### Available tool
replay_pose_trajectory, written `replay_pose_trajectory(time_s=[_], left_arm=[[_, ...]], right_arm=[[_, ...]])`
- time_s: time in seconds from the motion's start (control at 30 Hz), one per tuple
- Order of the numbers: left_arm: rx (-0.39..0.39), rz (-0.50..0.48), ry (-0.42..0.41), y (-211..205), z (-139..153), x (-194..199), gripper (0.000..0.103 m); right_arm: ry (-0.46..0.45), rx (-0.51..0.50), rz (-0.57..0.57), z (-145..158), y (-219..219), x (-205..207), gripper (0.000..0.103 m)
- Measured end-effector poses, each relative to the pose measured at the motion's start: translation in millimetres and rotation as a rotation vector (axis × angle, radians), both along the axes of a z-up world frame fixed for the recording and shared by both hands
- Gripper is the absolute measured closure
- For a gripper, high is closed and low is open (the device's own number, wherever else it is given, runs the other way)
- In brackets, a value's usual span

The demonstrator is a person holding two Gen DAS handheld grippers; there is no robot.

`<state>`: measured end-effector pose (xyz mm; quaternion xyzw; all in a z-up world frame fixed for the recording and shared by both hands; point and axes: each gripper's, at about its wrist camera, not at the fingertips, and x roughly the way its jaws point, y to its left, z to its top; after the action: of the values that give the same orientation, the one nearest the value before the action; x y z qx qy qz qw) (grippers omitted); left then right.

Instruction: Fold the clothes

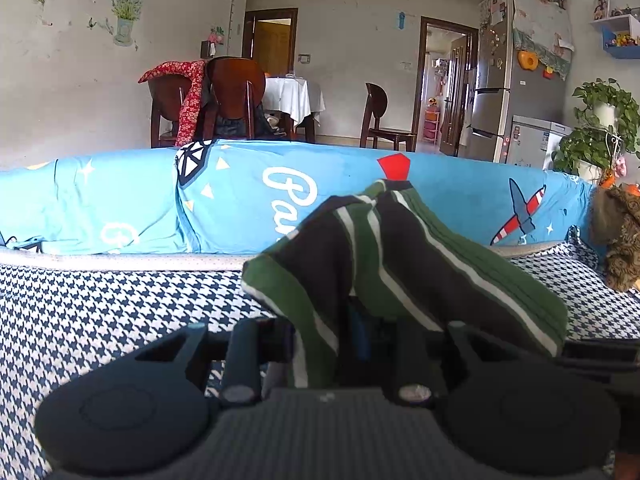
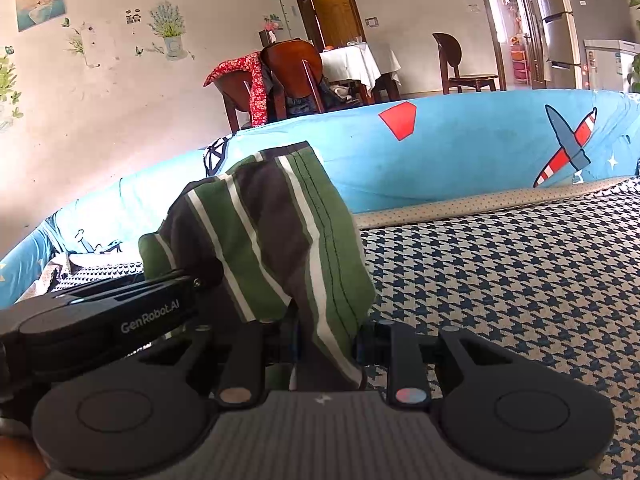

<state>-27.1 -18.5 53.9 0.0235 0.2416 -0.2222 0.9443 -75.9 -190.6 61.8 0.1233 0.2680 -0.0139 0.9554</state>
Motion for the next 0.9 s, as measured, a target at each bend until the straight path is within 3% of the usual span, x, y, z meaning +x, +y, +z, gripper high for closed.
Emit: replay_pose_trajectory(time_s=[0.9], left_arm=[[0.017,0.090,-0.021,23.8,-1.4,19.9,0.077]], right_arm=[[-0.027,0.011,0.051,-3.9,25.2,23.7,0.078]])
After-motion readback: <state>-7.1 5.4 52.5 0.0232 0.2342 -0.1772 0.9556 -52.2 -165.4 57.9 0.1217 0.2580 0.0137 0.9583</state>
